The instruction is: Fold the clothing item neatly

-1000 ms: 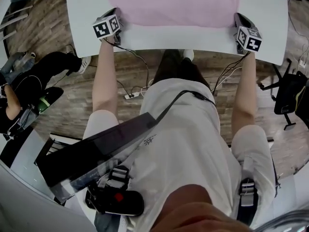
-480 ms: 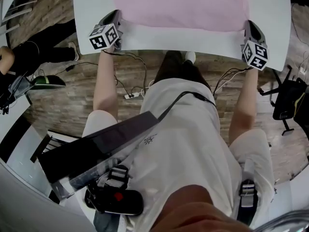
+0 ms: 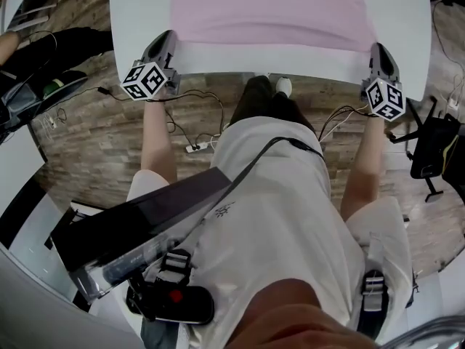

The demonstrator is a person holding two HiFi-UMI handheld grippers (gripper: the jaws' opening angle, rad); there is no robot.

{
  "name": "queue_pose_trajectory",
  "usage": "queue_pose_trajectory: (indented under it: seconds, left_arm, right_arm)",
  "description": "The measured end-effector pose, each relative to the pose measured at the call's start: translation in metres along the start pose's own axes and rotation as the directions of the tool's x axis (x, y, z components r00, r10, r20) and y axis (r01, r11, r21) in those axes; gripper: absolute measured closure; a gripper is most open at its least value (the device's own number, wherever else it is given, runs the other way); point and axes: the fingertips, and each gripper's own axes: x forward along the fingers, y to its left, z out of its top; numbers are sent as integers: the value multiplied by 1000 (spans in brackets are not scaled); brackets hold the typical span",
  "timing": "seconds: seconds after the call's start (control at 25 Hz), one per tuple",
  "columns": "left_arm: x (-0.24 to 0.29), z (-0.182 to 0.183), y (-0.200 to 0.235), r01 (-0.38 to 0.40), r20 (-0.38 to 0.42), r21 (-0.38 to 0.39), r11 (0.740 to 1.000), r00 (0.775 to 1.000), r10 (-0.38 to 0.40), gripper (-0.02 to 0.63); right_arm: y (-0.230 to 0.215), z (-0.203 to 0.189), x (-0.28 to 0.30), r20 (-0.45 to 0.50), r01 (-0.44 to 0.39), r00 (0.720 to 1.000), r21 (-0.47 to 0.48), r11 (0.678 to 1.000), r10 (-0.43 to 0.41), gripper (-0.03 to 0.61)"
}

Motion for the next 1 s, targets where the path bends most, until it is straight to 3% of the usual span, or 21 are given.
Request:
queue_pose_trajectory:
  seconds: [0.16,0.4,0.56,0.64,0.8,0.92,1.0]
  left_arm:
    - [-15,-29,3,1,-37,-29,1000,999,-2,597]
    - [-12,-101,25,-53,-215,-57,997,976,39,597]
    - [-9,-105,26,-61,-242,-52,997,969,46,595]
    - [-11,-103,28,-84,-248,-18,996,966,77,588]
    - [-16,-92,27,-92,-245,-6,996,965,88,462]
    - [-10,-87,29,-95,-247,-29,995,965,85,449]
    - [3,-89,30,-105,-278,-36,994,956,90,449]
  right_arm:
    - [-6,-14,-15,5,33,999,48,998,-33,569]
    - [-4,-87,-13,-232,16,972,-36,999,-24,568]
    - [-1,-95,-7,-290,-17,957,-42,999,4,568]
    - [-3,-89,-5,-286,-32,958,-56,998,14,529]
    - [-6,-60,4,-227,-62,972,-7,998,58,460]
    - [10,-61,24,-265,-133,955,16,991,132,411]
    - [19,-71,36,-312,-161,937,17,987,159,411]
